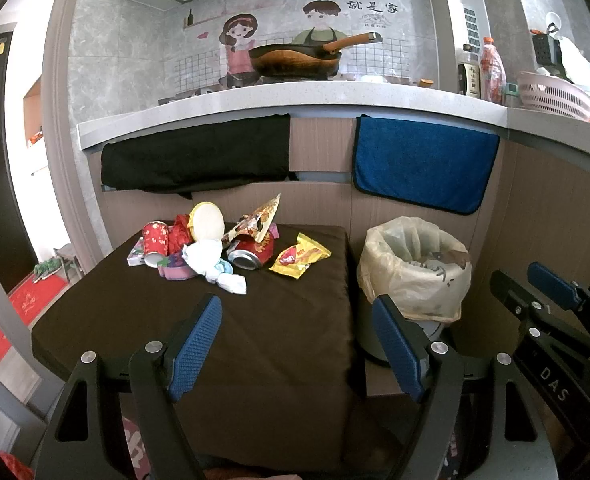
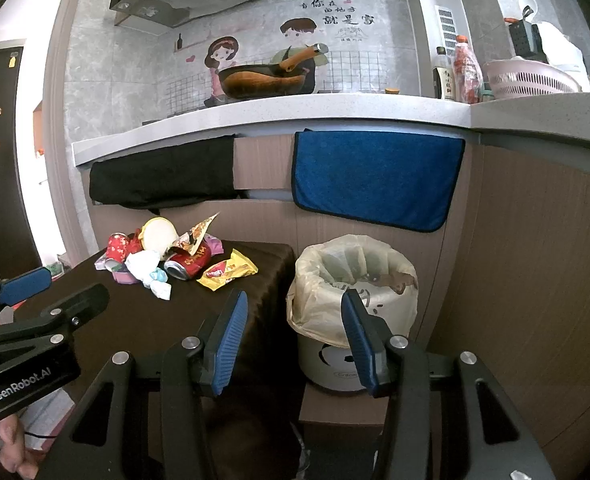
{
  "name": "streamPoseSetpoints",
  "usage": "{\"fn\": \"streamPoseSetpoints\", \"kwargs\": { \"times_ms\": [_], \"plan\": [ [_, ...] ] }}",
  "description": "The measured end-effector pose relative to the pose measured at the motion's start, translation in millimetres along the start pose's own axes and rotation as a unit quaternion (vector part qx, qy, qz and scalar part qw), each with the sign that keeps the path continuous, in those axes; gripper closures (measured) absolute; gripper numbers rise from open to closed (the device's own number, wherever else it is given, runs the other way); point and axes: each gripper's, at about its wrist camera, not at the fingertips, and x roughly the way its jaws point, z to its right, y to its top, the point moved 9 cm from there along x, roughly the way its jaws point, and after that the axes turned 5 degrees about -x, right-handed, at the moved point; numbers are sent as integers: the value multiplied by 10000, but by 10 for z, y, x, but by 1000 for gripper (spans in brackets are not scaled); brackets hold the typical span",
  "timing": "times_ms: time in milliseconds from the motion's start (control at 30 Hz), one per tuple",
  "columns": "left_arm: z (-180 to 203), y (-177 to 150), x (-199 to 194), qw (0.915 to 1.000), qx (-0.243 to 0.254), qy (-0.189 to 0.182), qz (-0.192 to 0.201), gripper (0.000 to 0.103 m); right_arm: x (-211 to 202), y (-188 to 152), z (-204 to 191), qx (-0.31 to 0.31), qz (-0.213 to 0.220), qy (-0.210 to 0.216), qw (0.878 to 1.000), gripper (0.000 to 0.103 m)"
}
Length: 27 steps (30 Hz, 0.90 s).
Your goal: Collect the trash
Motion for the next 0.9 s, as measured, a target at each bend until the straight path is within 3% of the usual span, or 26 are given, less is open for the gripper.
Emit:
{"fn": "streamPoseSetpoints", "kwargs": {
  "times_ms": [900],
  "plan": [
    [-122, 51, 15, 9999, -3, 138, 50, 25, 31, -21, -12, 16, -32, 11, 10000, 57]
  ]
}}
